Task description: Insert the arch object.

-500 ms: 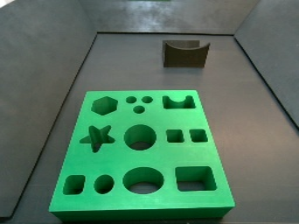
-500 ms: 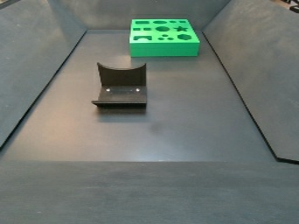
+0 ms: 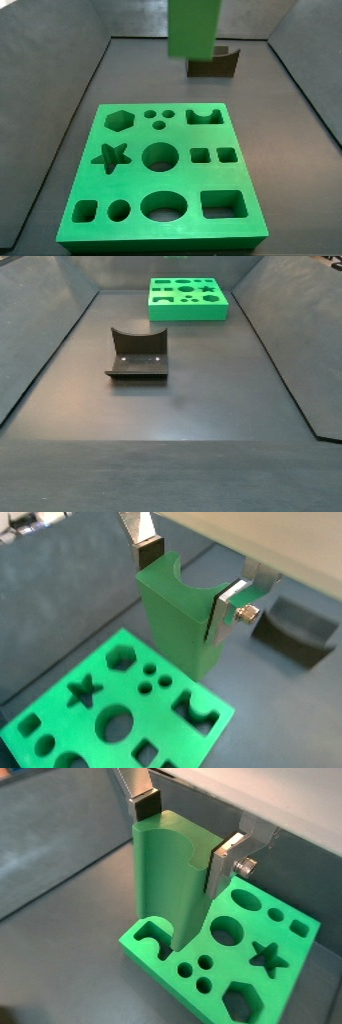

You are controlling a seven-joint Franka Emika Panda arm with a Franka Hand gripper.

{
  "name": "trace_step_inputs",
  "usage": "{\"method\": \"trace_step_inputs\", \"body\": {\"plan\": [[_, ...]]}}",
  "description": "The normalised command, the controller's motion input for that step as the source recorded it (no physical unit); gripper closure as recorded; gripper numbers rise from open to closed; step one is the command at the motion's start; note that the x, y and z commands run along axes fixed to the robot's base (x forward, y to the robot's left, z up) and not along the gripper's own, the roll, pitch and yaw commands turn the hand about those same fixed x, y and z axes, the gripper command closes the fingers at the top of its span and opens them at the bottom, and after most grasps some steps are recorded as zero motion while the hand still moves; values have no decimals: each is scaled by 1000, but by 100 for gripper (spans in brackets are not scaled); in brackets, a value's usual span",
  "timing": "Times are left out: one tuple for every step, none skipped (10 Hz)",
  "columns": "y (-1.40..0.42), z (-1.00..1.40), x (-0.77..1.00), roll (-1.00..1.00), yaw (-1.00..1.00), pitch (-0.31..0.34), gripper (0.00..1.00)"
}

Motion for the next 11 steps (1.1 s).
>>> {"method": "trace_step_inputs", "body": {"plan": [[-254,-900,860,-79,0,31,100],[-186,-929,543,-110,131,0,100],[-117,-980,451,-94,220,-50,100],[-86,-1000,414,-83,191,-46,100],[37,-869,431,-157,100,0,100],[200,-483,203,-147,0,11,100],[214,-234,0,-150,0,0,100],[229,-157,-211,-111,0,-50,100],[100,-274,-303,-81,0,-100,100],[0,-314,-360,0,126,-107,100],[-37,-380,-220,-20,143,-87,100]]}}
